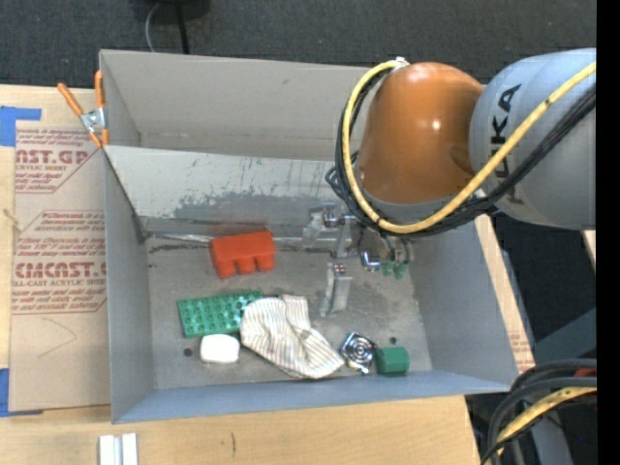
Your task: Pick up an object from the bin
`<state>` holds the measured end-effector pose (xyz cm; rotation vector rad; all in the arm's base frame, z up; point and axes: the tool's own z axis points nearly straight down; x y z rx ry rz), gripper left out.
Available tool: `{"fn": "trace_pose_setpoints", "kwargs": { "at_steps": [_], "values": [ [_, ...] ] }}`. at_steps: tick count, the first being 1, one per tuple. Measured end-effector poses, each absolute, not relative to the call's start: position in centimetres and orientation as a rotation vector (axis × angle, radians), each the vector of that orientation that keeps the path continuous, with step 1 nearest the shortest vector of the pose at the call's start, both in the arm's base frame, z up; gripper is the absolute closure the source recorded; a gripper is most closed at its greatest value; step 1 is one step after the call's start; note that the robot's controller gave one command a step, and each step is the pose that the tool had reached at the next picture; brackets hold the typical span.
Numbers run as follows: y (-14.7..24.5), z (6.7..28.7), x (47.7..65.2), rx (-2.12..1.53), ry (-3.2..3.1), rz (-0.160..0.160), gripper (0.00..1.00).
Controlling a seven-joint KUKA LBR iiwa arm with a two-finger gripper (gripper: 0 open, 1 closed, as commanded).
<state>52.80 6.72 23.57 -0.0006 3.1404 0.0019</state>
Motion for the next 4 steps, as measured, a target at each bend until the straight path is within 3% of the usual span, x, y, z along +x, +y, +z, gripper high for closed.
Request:
{"fn": "trace_pose_setpoints", "kwargs": {
  "at_steps": [1, 2, 3, 4],
  "values": [
    [6.8, 23.5, 52.8, -0.001, 3.140, 0.001, 0.00],
    [10.4, 21.7, 52.0, -0.254, 3.129, 0.006, 0.00],
    [8.4, 18.1, 50.6, -0.429, 3.105, -0.003, 0.00],
    [10.3, 14.8, 49.8, -0.241, 3.131, 0.005, 0.00]
  ]
}}
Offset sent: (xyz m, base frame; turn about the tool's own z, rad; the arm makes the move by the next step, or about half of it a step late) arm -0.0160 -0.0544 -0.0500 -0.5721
